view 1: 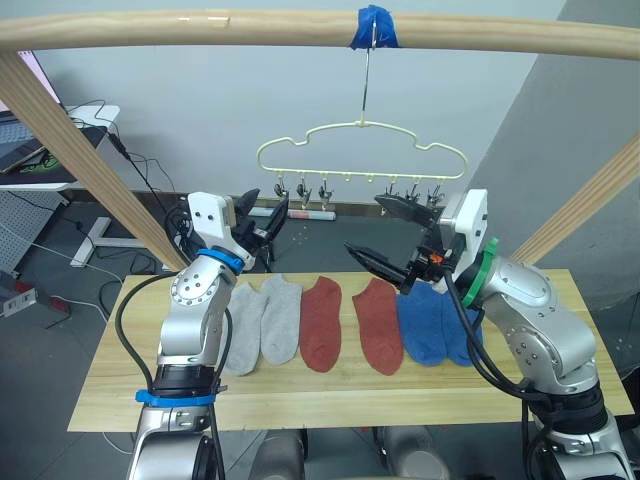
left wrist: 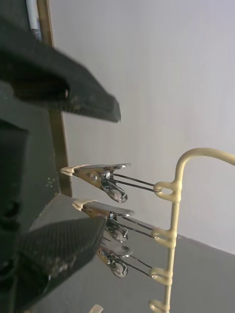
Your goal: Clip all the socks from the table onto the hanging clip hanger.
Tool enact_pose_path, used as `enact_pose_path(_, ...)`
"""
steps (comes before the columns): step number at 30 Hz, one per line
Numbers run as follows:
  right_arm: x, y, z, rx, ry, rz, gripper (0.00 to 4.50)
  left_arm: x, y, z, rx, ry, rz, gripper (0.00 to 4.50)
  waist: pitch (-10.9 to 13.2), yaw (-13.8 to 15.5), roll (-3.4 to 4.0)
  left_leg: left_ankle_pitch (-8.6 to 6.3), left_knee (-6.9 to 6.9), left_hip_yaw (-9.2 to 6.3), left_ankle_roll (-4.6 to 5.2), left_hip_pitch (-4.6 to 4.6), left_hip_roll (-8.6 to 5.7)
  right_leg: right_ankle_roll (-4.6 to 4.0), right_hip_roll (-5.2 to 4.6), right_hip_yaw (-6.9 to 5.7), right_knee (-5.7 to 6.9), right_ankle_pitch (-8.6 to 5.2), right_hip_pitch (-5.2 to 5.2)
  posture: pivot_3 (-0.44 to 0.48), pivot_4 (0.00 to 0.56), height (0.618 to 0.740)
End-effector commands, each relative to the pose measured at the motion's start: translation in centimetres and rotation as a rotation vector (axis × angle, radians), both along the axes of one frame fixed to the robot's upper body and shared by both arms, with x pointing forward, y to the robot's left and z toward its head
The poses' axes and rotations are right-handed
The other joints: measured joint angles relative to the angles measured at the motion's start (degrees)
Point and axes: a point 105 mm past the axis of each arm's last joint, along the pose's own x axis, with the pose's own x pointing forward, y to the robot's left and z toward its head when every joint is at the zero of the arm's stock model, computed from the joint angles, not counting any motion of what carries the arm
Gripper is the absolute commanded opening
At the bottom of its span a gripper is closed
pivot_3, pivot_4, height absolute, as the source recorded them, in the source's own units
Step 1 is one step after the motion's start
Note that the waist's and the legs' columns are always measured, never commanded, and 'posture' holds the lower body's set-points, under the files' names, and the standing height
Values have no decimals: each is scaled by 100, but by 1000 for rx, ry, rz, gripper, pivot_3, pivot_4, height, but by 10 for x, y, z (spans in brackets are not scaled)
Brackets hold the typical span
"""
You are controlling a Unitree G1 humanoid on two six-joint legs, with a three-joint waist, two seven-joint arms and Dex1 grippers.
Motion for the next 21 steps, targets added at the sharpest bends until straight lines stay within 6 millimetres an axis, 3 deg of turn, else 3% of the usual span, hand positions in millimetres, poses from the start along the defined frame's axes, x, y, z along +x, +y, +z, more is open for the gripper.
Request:
enact_pose_path(1, -6, 4, 8, 10, -34, 39, 4500, -1, -2, 14, -2, -63, 1, 2814, 1, 0, 0, 0, 0, 0, 0, -3, 0, -1, 0, 0, 0, 1, -1, -236, 231, 740)
enact_pose_path(12, -8, 9, 13, -6, -61, 80, 4500, 4, -10, 12, -14, -70, -5, 2814, 1, -9, -1, 0, 1, 0, 0, -4, -1, 0, 0, 0, 1, 0, -3, -244, 226, 740)
enact_pose_path(21, -7, 10, 18, -18, -93, 88, 4500, 15, -15, 22, -46, -112, 17, 2814, 1, -53, -1, 0, 1, 0, 0, -6, -1, -1, 0, -1, 0, 1, -4, -254, 222, 740)
